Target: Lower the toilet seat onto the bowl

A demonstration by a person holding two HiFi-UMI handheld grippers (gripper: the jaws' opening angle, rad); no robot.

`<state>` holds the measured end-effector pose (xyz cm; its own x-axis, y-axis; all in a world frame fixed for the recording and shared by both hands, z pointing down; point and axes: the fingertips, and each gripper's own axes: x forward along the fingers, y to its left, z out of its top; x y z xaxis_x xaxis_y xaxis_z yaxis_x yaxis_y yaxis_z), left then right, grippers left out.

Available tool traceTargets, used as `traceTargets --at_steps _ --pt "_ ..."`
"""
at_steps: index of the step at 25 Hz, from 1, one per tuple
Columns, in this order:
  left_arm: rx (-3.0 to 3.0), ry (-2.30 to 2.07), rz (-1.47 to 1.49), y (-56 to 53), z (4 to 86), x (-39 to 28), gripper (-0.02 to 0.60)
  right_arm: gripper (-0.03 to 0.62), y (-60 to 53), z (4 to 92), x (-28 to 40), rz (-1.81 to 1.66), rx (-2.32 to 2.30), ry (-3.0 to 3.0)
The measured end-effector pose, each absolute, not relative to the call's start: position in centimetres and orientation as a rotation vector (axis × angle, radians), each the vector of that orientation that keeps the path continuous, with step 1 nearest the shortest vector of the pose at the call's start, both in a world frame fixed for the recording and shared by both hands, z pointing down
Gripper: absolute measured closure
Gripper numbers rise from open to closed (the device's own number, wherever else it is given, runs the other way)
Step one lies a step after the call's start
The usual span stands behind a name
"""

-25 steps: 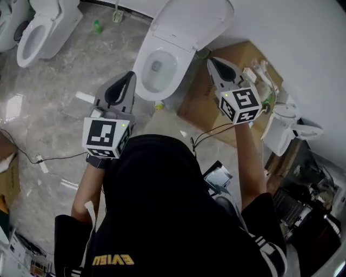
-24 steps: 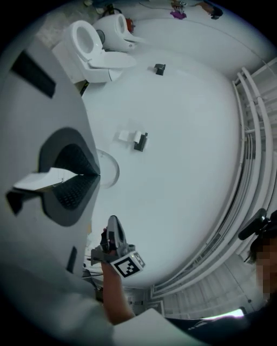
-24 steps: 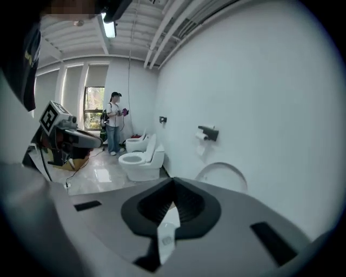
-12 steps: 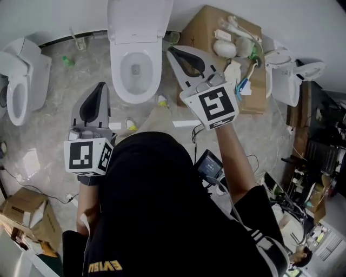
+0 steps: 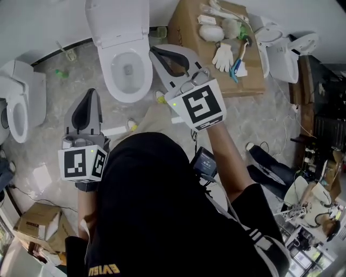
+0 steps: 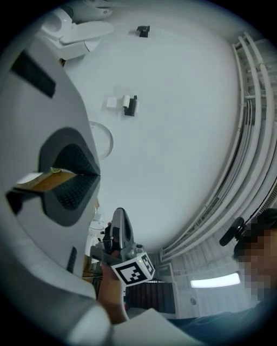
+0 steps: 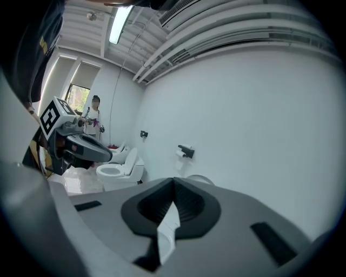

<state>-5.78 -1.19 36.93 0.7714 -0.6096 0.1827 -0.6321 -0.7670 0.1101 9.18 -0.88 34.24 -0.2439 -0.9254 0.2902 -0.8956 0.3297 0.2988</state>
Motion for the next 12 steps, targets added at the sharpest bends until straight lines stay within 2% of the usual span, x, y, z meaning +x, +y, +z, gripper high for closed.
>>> traceTargets --at_steps 12 --pt "2.803 -1.016 0.156 -0.4 35.6 -5.1 0.569 0.600 0.5 34.6 8.8 0.082 1.628 -2.264"
